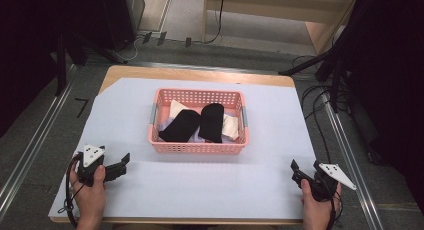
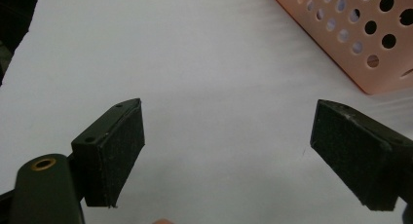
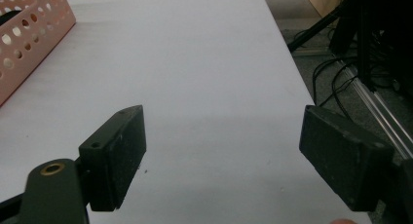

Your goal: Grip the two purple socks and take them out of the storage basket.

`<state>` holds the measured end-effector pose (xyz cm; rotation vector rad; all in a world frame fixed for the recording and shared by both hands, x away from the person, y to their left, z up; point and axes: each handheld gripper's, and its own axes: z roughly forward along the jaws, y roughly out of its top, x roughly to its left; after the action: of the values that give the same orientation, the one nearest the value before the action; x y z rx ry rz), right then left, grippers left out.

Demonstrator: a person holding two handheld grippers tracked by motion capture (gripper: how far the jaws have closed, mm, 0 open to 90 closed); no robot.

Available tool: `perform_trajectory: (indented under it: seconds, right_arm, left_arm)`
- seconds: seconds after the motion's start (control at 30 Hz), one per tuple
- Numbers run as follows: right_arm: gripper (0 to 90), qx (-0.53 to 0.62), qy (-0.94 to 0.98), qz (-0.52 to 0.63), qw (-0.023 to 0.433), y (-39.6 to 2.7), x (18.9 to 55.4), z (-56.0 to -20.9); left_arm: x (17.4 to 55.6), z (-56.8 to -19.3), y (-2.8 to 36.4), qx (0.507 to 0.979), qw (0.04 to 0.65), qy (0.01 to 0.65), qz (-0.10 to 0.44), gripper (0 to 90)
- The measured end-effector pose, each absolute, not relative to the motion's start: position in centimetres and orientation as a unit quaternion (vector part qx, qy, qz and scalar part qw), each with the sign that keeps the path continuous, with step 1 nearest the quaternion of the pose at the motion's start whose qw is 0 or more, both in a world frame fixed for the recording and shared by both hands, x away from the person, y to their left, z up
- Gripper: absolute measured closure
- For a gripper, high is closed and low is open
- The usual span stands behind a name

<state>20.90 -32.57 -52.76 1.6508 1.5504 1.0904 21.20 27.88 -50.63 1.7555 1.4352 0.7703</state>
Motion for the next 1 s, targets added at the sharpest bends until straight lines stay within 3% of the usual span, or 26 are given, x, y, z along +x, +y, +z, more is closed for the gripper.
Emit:
perform_trajectory:
  seconds: [0.07,0.23,0.33,0.57,1.0]
  right_arm:
    - [13.5,0.617,0.591,0.412,0.316,-32.5,20.9,-52.7]
    - [13.3,0.603,0.589,0.419,0.336,-32.3,20.5,-52.4]
    - [13.3,0.617,0.569,0.438,0.322,-32.3,20.5,-52.0]
    - [14.3,0.592,0.59,0.435,0.334,-30.7,21.0,-51.2]
    - [41.0,0.552,0.591,0.474,0.348,-27.3,22.2,-49.2]
  left_arm:
    - [21.2,-50.6,27.9,0.683,0.365,0.558,0.299,13.5]
    - [21.2,-50.6,27.8,0.683,0.363,0.558,0.301,13.5]
    - [21.1,-50.6,27.8,0.683,0.365,0.557,0.301,13.5]
    - [21.1,-50.6,27.7,0.683,0.364,0.556,0.303,13.5]
    - [21.1,-50.6,27.8,0.686,0.363,0.553,0.303,13.6]
